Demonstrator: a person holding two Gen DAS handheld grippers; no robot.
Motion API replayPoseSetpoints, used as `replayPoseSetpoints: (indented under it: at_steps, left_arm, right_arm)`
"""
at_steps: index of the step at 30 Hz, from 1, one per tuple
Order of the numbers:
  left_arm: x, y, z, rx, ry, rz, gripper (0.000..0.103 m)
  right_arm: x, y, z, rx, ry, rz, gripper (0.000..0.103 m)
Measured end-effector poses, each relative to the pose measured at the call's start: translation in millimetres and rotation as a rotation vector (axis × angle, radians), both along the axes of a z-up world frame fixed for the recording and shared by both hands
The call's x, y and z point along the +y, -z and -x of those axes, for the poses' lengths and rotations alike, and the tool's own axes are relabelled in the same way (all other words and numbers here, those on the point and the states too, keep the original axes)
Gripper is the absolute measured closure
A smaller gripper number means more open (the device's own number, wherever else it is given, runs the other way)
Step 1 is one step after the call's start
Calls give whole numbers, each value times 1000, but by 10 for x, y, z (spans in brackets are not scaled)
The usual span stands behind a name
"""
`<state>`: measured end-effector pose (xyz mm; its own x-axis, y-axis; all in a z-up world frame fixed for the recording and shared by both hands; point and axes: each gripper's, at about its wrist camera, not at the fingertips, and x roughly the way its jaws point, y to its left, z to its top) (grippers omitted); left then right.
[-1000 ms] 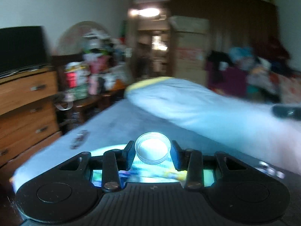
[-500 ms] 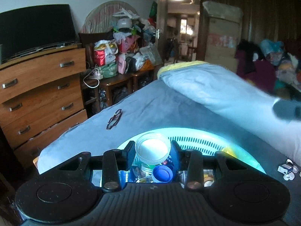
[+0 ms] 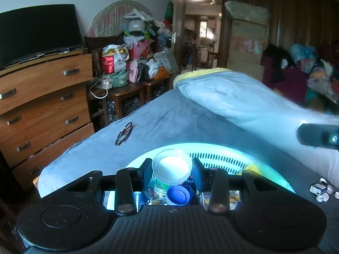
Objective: Organize objects
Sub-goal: 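Carry both white caps over the teal basket and open both tools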
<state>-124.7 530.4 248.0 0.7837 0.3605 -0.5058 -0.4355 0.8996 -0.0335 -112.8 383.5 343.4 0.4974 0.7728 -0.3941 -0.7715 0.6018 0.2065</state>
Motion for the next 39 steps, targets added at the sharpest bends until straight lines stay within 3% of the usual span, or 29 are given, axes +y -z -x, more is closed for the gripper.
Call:
replayPoseSetpoints:
  at_steps: [39]
  left_arm:
    - [-6, 120, -79, 20, 8, 1, 63]
  right_arm:
    - [118, 220, -141, 18, 5, 8, 69]
